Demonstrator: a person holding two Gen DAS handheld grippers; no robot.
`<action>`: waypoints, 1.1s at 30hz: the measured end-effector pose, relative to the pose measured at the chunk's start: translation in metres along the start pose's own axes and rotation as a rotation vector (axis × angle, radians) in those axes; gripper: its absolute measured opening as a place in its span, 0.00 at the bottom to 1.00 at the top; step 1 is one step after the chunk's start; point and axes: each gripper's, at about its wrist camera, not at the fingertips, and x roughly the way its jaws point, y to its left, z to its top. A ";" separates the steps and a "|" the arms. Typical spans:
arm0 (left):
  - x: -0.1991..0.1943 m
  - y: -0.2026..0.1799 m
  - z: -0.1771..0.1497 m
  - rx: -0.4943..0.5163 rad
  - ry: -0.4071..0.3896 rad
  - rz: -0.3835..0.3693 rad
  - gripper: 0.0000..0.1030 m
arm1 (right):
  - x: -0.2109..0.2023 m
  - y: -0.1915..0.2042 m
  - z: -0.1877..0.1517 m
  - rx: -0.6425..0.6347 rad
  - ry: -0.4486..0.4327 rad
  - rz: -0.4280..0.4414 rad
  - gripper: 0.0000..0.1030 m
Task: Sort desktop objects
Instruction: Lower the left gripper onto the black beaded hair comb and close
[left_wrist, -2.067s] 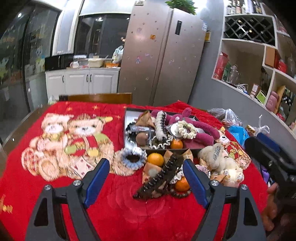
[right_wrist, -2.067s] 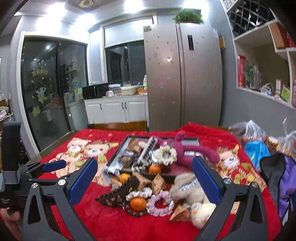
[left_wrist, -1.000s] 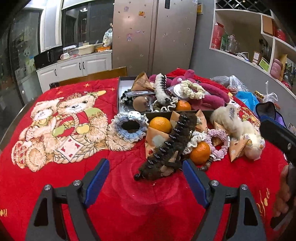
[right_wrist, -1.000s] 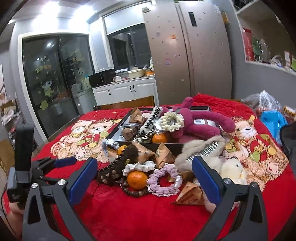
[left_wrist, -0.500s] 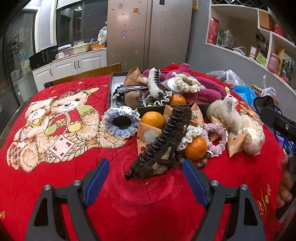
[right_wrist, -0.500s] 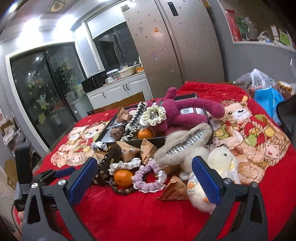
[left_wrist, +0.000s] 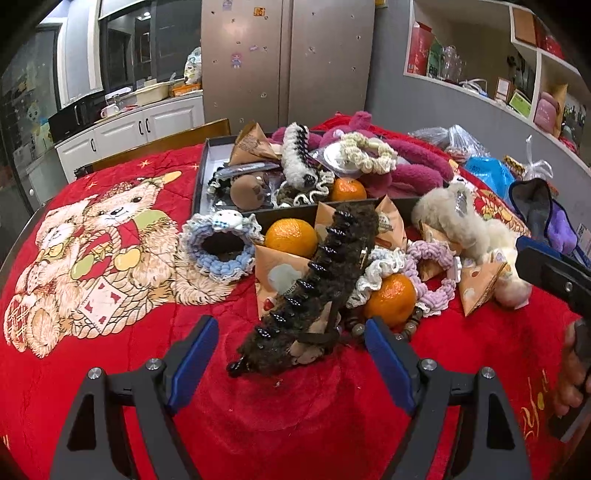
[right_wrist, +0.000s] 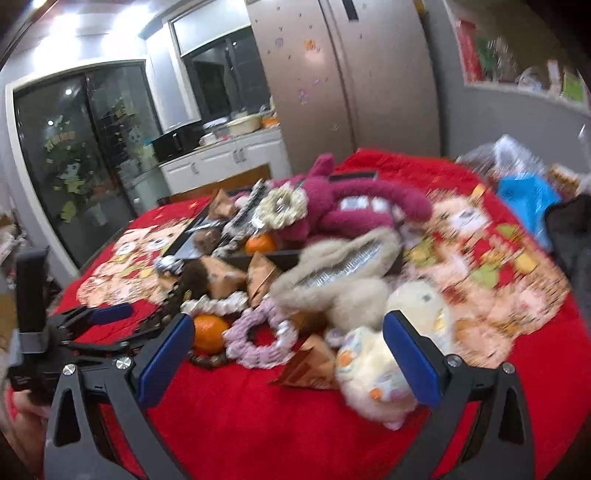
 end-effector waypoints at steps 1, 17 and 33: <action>0.003 0.000 0.000 0.002 0.009 0.001 0.81 | 0.002 -0.001 -0.001 0.006 0.009 0.013 0.97; 0.032 0.009 0.004 -0.026 0.079 -0.061 0.86 | 0.024 0.011 -0.017 -0.083 0.133 -0.051 0.63; 0.028 0.005 0.002 -0.008 0.053 -0.064 0.59 | 0.032 0.010 -0.025 -0.120 0.162 -0.171 0.28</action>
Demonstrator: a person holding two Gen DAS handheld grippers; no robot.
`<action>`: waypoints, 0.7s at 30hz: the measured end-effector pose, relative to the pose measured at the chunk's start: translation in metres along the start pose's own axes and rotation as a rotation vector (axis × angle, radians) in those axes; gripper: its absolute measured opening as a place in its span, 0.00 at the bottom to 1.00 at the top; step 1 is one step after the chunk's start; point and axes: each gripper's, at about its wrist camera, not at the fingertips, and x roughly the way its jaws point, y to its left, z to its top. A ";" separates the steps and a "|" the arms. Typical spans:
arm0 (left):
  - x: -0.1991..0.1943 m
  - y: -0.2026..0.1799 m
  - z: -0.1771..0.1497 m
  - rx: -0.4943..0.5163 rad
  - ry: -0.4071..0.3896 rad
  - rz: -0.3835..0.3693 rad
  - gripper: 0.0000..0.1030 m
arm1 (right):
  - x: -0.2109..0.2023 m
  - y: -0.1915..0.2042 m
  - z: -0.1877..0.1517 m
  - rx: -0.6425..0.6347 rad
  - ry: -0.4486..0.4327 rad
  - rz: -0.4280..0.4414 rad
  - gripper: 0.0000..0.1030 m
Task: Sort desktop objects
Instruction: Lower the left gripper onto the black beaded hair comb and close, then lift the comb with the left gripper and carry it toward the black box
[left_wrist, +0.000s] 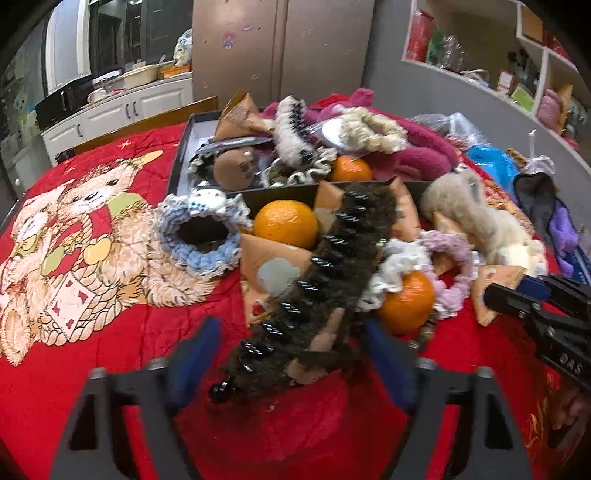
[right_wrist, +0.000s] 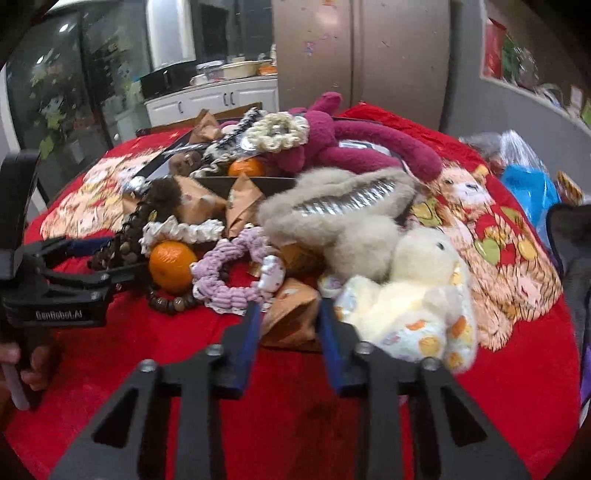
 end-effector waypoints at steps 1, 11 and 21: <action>0.000 -0.002 -0.002 0.010 0.003 0.020 0.52 | -0.001 -0.001 0.000 0.009 -0.002 0.003 0.28; -0.020 0.000 -0.011 0.019 -0.049 0.021 0.46 | -0.017 -0.009 0.007 0.084 -0.056 0.077 0.23; -0.045 0.004 -0.012 0.008 -0.116 0.027 0.45 | -0.034 -0.011 0.011 0.118 -0.109 0.130 0.20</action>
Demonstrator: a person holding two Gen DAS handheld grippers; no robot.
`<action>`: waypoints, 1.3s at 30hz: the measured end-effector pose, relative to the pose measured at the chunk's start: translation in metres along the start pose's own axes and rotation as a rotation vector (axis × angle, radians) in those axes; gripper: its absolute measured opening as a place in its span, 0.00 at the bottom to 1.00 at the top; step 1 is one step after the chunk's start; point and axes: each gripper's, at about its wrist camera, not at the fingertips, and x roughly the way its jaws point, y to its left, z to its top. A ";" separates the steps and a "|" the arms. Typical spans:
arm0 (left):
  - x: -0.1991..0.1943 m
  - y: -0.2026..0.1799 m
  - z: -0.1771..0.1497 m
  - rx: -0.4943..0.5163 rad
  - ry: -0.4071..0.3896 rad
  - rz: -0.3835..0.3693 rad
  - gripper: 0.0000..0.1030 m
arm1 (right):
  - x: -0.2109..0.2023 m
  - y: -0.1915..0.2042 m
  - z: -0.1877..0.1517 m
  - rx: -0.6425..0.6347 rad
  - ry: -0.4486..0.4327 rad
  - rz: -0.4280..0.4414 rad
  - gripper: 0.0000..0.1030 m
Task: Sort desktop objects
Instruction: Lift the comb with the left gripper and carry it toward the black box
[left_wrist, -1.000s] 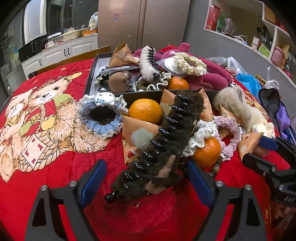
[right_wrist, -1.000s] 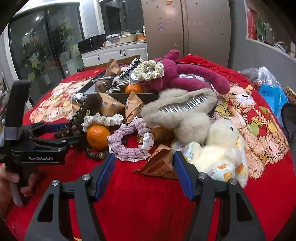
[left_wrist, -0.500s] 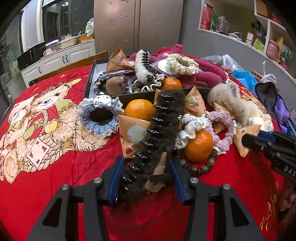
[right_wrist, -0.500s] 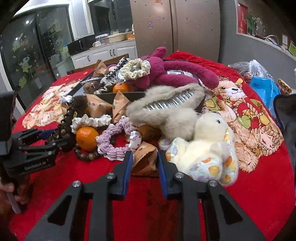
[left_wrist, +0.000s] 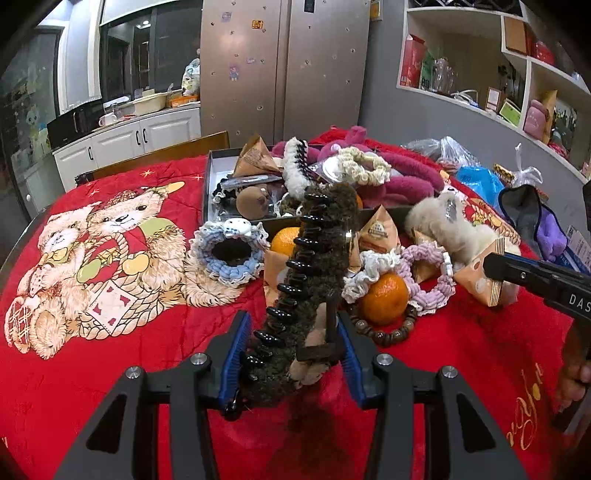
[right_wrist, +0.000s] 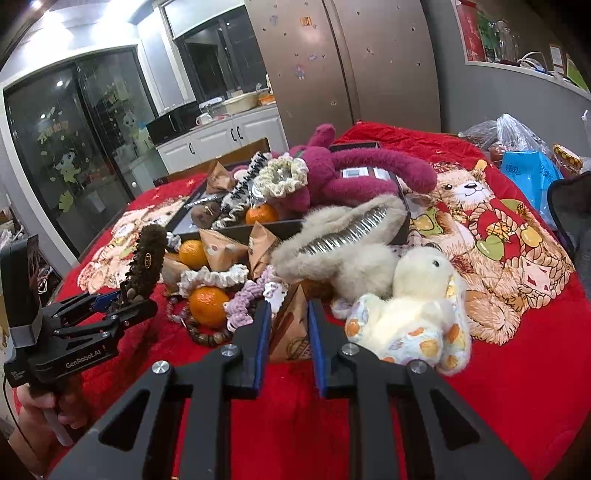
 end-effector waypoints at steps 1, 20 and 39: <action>-0.001 0.001 0.000 -0.006 -0.002 -0.001 0.45 | -0.003 0.000 0.001 0.002 -0.007 0.005 0.20; -0.023 -0.001 0.002 -0.005 -0.076 0.002 0.45 | -0.027 0.029 0.002 -0.047 -0.100 0.087 0.20; -0.033 -0.005 0.008 -0.017 -0.103 -0.006 0.46 | -0.025 0.061 0.001 -0.088 -0.143 0.052 0.20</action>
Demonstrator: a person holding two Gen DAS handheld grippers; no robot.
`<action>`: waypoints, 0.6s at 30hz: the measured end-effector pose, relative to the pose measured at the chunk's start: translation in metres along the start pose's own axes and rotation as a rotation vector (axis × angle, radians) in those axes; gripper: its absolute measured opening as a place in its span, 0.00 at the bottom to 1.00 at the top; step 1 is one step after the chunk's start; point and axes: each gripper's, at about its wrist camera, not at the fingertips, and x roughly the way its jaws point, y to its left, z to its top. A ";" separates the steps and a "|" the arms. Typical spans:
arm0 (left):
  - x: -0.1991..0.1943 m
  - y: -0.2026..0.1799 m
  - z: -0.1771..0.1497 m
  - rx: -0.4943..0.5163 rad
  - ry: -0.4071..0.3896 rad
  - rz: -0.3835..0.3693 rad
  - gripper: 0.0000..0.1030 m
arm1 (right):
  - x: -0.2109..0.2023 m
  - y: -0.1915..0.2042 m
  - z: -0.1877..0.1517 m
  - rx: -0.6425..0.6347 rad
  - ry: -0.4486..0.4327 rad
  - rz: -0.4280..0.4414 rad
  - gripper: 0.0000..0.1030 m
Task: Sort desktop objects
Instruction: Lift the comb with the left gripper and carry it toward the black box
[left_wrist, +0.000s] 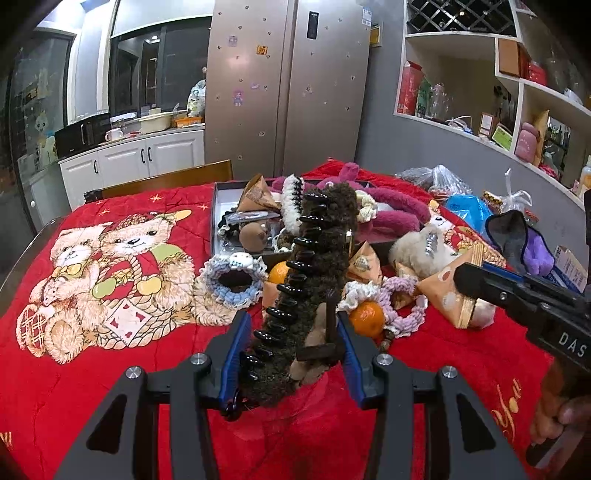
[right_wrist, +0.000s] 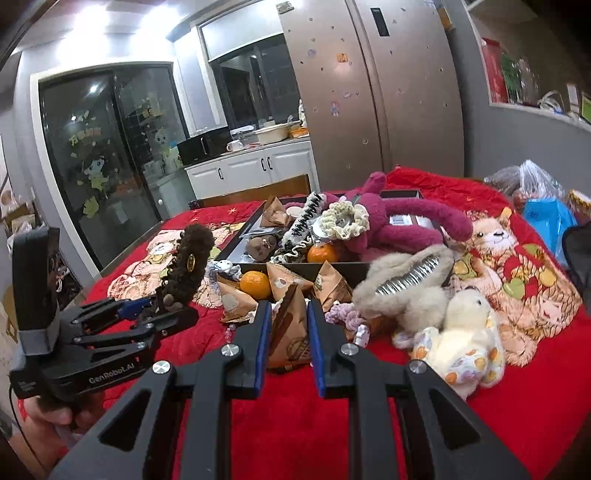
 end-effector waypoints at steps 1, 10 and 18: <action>-0.002 0.000 0.002 -0.005 -0.007 0.003 0.46 | 0.000 0.002 0.002 -0.003 0.000 -0.008 0.20; -0.015 -0.002 0.022 -0.006 -0.051 0.000 0.46 | -0.007 0.010 0.028 -0.022 -0.036 -0.088 0.20; -0.022 0.000 0.043 -0.005 -0.079 -0.013 0.46 | -0.011 0.015 0.057 -0.039 -0.053 -0.125 0.20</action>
